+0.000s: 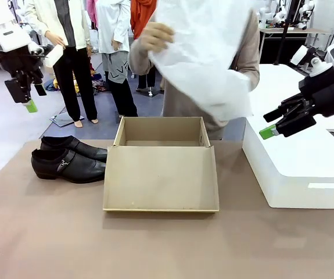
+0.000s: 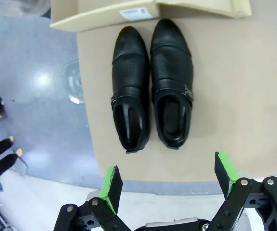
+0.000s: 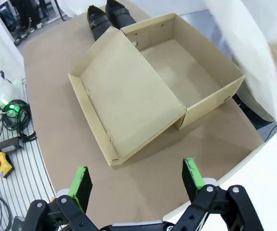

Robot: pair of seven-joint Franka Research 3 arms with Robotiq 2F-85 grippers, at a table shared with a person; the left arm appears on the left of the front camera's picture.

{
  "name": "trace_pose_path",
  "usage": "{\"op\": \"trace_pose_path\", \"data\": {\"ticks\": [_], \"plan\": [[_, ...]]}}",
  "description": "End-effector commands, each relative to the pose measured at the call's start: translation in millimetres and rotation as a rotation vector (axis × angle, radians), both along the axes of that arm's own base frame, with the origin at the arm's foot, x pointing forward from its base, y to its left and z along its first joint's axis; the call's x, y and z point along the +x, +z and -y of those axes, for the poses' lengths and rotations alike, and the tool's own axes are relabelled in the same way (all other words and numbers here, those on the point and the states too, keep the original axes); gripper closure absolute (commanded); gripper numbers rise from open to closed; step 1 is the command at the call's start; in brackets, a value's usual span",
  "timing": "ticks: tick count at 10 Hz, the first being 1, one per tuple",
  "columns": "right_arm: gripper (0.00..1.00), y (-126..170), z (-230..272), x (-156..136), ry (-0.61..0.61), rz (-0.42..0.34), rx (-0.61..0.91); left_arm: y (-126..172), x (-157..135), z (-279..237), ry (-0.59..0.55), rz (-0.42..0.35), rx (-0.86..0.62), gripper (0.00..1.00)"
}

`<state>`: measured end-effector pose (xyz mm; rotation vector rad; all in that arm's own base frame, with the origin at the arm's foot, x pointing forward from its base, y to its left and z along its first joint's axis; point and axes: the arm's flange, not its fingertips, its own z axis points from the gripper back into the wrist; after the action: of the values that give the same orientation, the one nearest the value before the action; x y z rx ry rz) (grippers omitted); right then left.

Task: Pack the shoes into the box.
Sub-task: Place one shoe of the Shoes into the Shoes Box.

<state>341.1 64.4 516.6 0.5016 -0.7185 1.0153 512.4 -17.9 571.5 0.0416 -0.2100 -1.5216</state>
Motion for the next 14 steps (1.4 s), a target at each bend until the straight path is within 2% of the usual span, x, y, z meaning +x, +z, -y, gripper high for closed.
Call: {"op": "trace_pose_path", "data": {"ticks": [1, 2, 10, 11, 12, 14], "plan": [[0.00, 0, 1, 5, 0.025, 0.023, 0.021, -5, 11, -2, 0.067, -0.003, -0.001, 0.00], [0.00, 0, 1, 5, 0.025, 0.023, 0.021, 0, 0, 0, 0.000, 0.000, 0.000, 0.00], [0.00, 0, 1, 5, 0.025, 0.023, 0.021, 0, 0, 0, 0.000, 0.000, 0.000, 0.00], [0.00, 0, 1, 5, 0.025, 0.023, 0.021, 1, 3, 3, 0.011, 0.001, 0.004, 0.00], [0.00, 0, 1, 5, 0.025, 0.023, 0.021, 2, 15, 3, -0.023, 0.024, 0.027, 0.00], [0.00, 0, 1, 5, 0.025, 0.023, 0.021, 2, 46, 6, -0.036, 0.038, 0.059, 0.00]]}}
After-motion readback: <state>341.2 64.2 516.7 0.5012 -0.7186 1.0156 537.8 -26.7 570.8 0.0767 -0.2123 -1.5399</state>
